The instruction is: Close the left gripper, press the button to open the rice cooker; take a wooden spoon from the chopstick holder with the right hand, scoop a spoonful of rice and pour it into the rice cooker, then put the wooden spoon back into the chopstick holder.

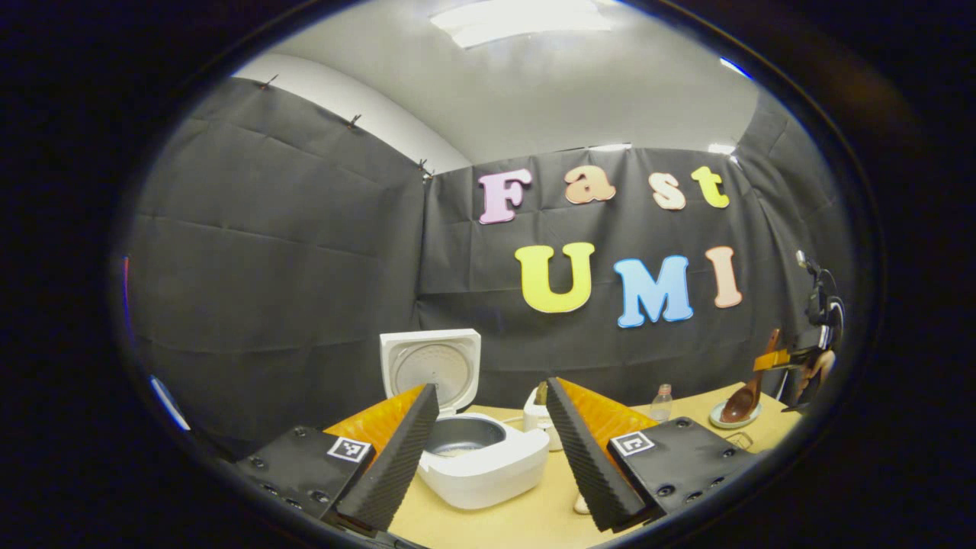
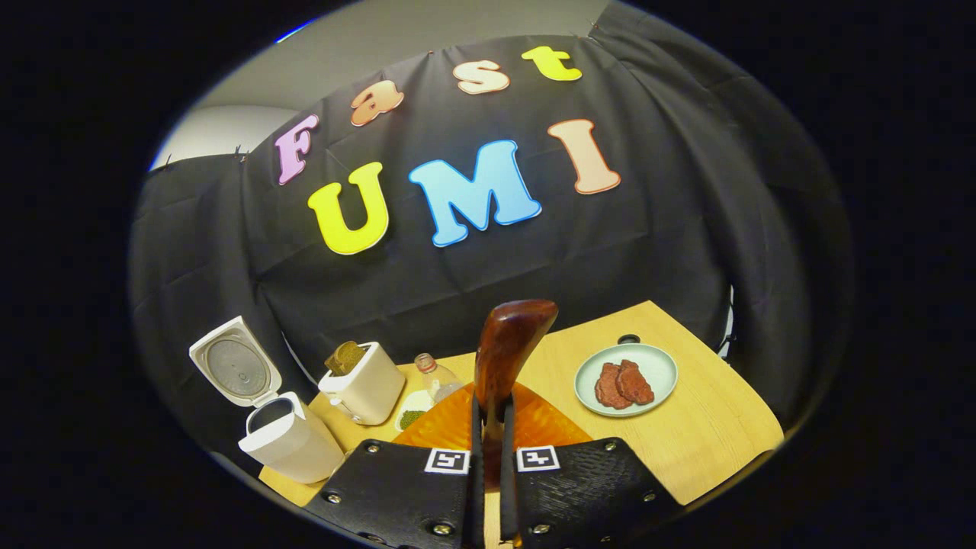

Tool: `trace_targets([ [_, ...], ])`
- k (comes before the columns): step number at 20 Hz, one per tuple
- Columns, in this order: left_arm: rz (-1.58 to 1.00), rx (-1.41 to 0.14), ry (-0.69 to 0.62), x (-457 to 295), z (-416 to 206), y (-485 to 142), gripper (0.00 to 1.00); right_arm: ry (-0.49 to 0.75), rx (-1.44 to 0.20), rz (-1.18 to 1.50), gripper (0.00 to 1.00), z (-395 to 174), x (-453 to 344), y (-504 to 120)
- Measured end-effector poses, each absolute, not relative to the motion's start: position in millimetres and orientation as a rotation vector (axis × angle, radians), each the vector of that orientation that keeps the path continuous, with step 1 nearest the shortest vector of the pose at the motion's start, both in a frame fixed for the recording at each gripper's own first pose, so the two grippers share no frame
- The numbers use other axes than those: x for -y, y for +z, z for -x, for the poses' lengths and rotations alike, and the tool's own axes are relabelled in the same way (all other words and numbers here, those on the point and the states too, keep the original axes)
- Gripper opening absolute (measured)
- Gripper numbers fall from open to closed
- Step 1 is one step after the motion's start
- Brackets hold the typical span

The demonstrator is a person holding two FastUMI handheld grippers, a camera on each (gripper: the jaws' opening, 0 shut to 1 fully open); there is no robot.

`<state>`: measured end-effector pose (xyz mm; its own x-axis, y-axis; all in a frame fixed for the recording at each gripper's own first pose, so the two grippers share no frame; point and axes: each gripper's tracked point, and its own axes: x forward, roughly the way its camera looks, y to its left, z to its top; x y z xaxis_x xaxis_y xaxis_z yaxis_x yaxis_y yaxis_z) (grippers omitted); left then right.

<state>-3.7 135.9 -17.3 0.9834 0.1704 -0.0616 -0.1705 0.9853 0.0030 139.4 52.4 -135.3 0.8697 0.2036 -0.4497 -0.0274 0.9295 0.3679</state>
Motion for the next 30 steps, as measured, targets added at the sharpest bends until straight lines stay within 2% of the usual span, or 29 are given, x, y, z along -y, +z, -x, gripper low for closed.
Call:
trace_targets([
  [6,-0.03,-0.07,0.145,-122.3,-3.9,-15.7,0.99,0.083,-0.563,-0.368,0.08,-122.4,-36.1,-173.7],
  [8,-0.041,-0.069,0.136,-120.4,-5.9,-14.4,0.96,0.078,-0.583,-0.377,0.08,-116.0,-36.6,-184.8],
  [16,-0.062,-0.075,0.14,-122.1,-4.4,-13.0,0.96,0.052,-0.654,-0.37,0.08,-93.9,-38.8,-226.5],
  [19,-0.066,-0.08,0.135,-120.2,-2.1,-13.9,0.99,0.057,-0.678,-0.359,0.1,-88.2,-39.9,-238.4],
  [23,-0.084,-0.069,0.124,-114.5,0.2,-7.6,0.96,0.087,-0.684,-0.348,0.12,-78.4,-41.4,-243.7],
  [24,-0.082,-0.067,0.122,-112.6,0.8,-6.5,0.96,0.102,-0.66,-0.345,0.17,-77.8,-42.0,-237.7],
  [25,-0.079,-0.066,0.121,-112.1,0.6,-7.3,0.96,0.11,-0.638,-0.331,0.28,-76.3,-40.3,-230.6],
  [27,-0.07,-0.067,0.12,-110.9,-0.4,-7.7,0.96,0.104,-0.6,-0.251,0.66,-72.5,-28.7,-219.1],
  [28,-0.067,-0.066,0.119,-110.1,-1.8,-7.1,0.96,0.093,-0.581,-0.201,0.95,-73.0,-20.6,-214.9],
  [29,-0.068,-0.066,0.123,-111.2,-1.7,-8.2,0.98,0.079,-0.554,-0.157,0.99,-71.5,-14.8,-206.2],
  [30,-0.069,-0.066,0.127,-113.0,-2.8,-9.0,0.96,0.063,-0.524,-0.122,0.99,-72.0,-7.5,-195.4],
])
